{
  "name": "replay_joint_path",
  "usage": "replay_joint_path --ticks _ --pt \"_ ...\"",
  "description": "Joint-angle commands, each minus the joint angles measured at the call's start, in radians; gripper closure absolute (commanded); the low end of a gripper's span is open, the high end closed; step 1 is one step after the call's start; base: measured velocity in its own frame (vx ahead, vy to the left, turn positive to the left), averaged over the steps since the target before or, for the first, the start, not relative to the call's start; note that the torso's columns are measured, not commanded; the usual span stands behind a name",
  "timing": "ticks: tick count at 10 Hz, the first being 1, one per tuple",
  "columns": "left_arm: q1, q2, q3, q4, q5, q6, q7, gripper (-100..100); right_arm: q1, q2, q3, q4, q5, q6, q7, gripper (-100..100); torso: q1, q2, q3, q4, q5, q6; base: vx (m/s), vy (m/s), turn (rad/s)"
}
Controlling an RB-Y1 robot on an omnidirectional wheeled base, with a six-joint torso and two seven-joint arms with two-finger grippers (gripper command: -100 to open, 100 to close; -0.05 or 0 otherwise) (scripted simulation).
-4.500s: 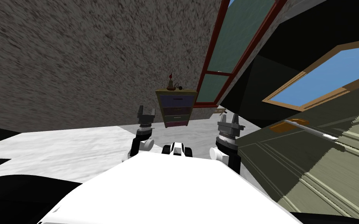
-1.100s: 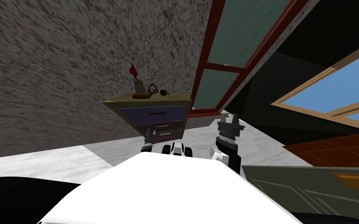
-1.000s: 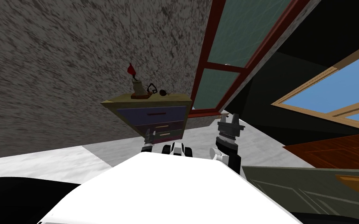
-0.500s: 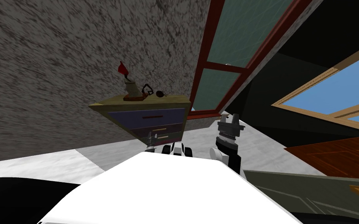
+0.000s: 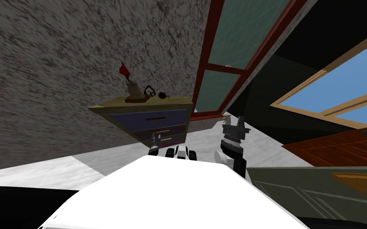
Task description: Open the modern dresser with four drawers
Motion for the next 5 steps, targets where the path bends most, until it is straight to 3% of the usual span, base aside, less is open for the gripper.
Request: replay_joint_path --ticks 1,2,5 --pt "-0.073 -0.02 0.079 0.041 -0.04 0.029 0.006 -100 0.0 0.0 0.0 0.0 0.0 0.0 0.0 0 0.0 -0.001 -0.001 0.0 0.0 0.0 -0.105 0.01 -0.112" --pt "-0.078 -0.02 0.079 0.041 -0.04 0.029 0.006 -100 0.0 0.0 0.0 0.0 0.0 0.0 0.0 0 0.0 -0.003 -0.002 -0.001 0.0 0.0 -0.053 0.005 -0.027" --pt "-0.165 -0.042 0.169 0.089 -0.085 0.062 0.012 -100 0.0 0.0 0.0 0.0 0.0 0.0 0.0 0 0.0 -0.002 -0.002 -0.001 0.0 0.0 -0.062 0.002 -0.082"
